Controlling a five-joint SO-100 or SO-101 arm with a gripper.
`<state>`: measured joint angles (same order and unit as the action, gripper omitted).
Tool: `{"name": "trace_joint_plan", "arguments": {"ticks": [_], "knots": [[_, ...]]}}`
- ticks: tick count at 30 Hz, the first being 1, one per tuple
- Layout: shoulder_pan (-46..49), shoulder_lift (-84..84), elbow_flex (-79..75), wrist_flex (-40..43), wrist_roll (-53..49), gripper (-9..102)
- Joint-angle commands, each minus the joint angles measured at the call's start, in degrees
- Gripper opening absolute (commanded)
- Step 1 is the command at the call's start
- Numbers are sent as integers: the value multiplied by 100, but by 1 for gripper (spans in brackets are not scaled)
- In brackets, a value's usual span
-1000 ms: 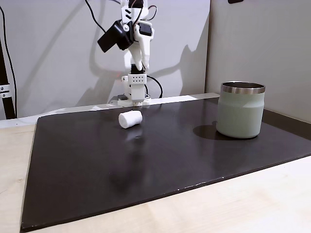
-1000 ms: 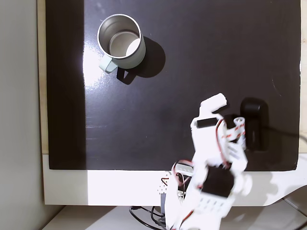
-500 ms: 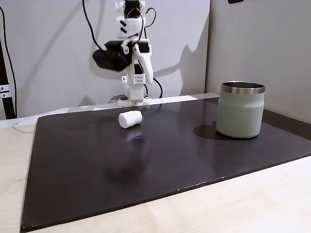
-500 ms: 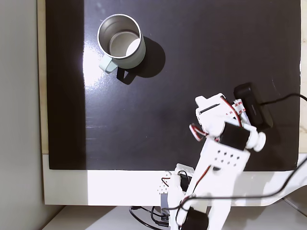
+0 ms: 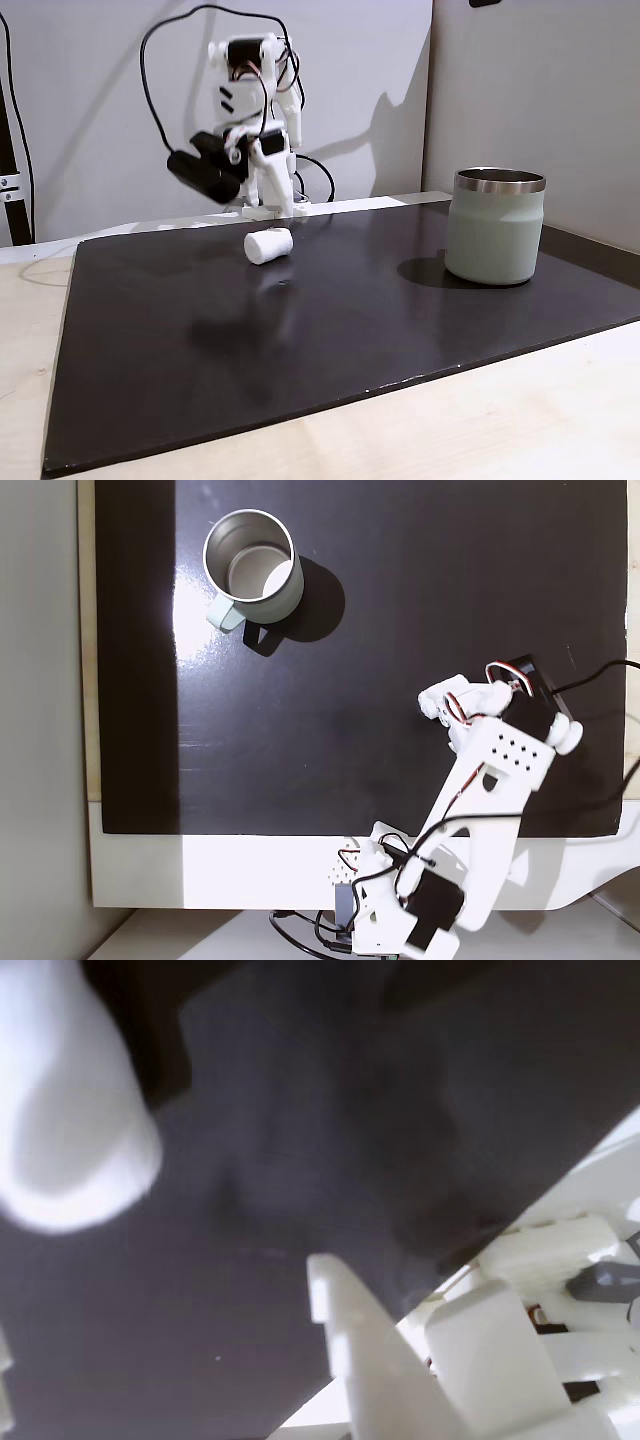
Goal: Grasp a gauze and put it in the cup.
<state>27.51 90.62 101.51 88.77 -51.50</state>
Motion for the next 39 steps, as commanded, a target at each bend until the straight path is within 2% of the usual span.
{"name": "trace_joint_plan", "arguments": {"ticks": [1, 21, 25, 30, 36, 39], "knots": [[53, -176, -334, -211, 44, 33], [-70, -1529, -729, -826, 378, 31], [-88, -1529, -765, -826, 413, 24], [-79, -1477, -782, -826, 527, 1], [-70, -1274, -809, -721, 589, 0], [-123, -1011, -976, -413, 677, 0]]}}
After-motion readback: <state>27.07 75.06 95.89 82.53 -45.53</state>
